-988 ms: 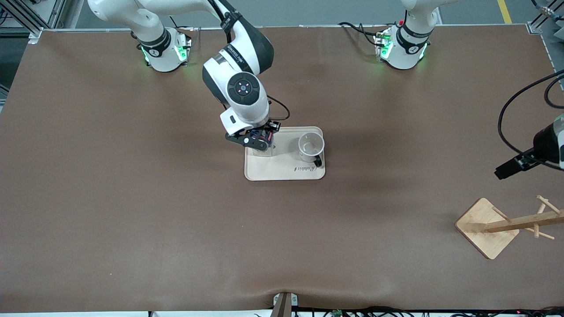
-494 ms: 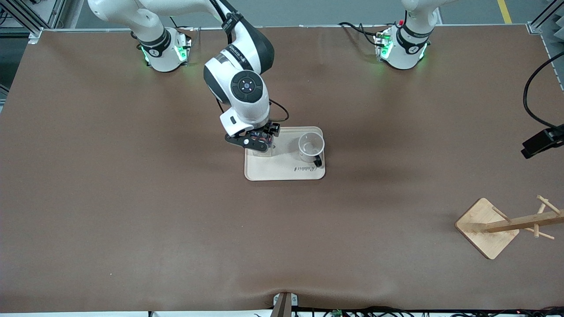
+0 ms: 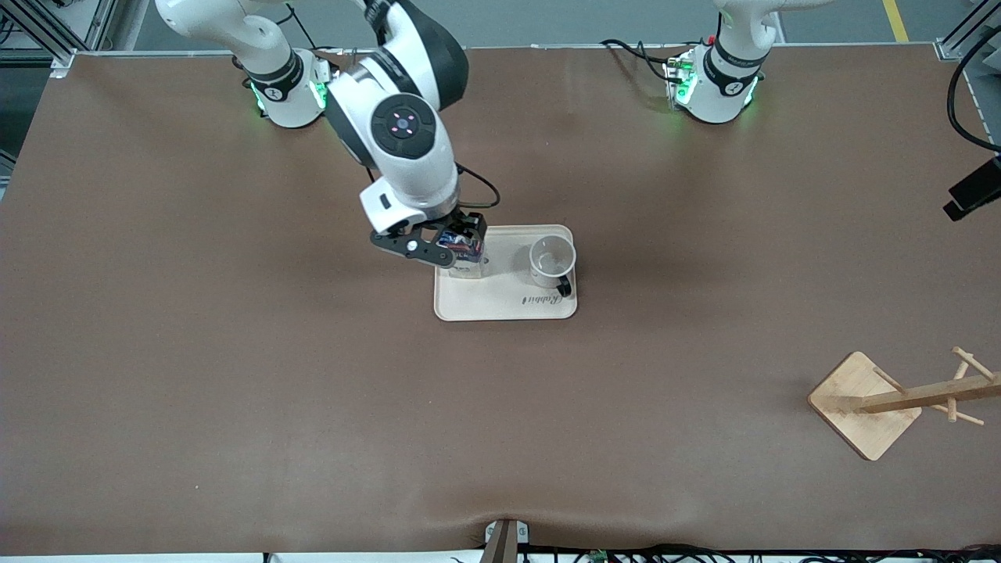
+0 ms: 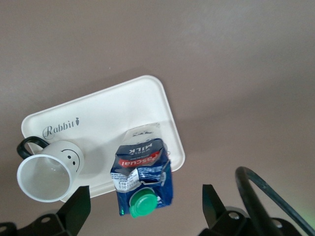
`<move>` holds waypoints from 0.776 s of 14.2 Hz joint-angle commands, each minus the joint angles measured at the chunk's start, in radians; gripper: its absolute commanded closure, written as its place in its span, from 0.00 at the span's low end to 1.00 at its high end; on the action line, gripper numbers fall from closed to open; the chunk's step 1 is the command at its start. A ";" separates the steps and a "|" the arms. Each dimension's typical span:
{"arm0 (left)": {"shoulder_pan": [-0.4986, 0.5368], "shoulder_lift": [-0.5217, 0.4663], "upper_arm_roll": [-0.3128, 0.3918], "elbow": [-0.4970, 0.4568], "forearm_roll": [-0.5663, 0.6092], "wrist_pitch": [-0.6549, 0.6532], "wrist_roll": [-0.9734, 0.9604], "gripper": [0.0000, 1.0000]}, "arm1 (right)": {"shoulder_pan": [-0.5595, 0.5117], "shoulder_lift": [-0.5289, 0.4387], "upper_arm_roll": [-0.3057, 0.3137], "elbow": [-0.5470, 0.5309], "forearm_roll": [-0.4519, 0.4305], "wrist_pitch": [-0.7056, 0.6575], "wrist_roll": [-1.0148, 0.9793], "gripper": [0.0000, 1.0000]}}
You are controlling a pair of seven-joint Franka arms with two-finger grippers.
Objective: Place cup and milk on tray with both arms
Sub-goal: 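Open the right gripper and withdraw it from the milk carton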
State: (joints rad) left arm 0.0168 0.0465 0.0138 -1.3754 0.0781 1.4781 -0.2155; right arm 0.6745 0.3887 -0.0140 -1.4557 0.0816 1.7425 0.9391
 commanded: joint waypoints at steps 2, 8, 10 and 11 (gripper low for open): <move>-0.058 -0.105 0.073 -0.134 -0.037 0.016 0.085 0.00 | -0.155 0.005 0.012 0.176 0.000 -0.175 -0.052 0.00; -0.040 -0.180 0.025 -0.253 -0.075 0.054 0.125 0.00 | -0.274 -0.166 0.003 0.097 -0.049 -0.259 -0.127 0.00; 0.029 -0.200 -0.079 -0.286 -0.089 0.057 0.123 0.00 | -0.286 -0.203 0.003 0.062 -0.097 -0.262 -0.210 0.00; 0.052 -0.198 -0.106 -0.284 -0.087 0.057 0.123 0.00 | -0.302 -0.217 0.002 0.042 -0.106 -0.258 -0.256 0.00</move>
State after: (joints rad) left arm 0.0116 -0.1117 -0.0243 -1.6124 0.0066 1.5113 -0.1107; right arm 0.3977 0.2332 -0.0242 -1.3265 0.0088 1.4661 0.7557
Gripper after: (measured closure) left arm 0.000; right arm 0.000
